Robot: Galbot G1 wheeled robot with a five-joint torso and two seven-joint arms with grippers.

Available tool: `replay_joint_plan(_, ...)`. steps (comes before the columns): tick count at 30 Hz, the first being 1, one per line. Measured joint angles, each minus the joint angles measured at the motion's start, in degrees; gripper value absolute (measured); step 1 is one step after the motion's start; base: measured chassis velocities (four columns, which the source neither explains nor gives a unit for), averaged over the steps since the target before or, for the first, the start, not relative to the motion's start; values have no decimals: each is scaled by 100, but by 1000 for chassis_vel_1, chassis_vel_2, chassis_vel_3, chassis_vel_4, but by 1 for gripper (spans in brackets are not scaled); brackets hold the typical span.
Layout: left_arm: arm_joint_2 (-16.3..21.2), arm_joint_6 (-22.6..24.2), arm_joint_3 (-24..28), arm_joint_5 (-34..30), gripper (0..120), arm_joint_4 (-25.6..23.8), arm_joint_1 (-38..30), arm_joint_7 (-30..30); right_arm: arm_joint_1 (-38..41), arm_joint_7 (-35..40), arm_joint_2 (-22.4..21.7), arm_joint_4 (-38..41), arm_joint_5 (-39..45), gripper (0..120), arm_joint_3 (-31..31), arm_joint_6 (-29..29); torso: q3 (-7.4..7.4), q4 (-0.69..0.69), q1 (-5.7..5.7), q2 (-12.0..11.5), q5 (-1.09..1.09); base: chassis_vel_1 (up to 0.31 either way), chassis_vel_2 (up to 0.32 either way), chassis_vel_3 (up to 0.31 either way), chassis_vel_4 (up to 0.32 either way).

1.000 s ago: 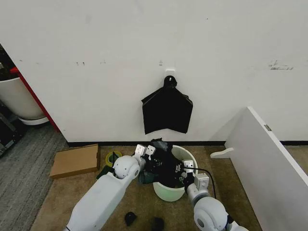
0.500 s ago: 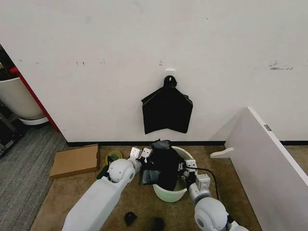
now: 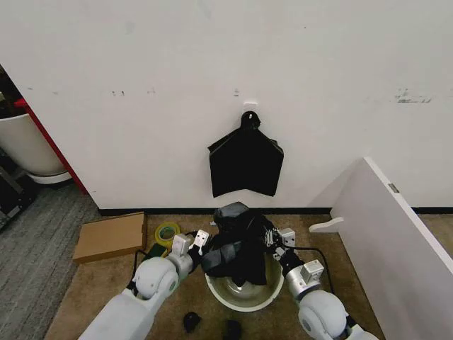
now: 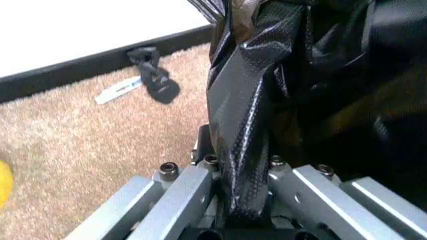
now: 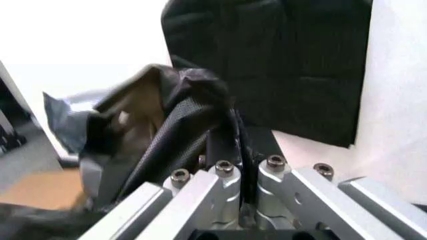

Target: Place the garbage bag over the trash bin.

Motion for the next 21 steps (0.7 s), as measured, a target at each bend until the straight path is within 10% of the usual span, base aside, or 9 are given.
replay_joint_plan(12,218,-1237,-280,56,1,-232,453,412,-456,337,-47,369,806,0,554,-471,0,-1,0,0,0,0,0,0,0)
replay_joint_plan(21,85,-1368,-787,-452,1,-391,381,160,-1028,-466,-152,368,786,0,690,459,0,-1,-1,-1,-1,0,0,0,0)
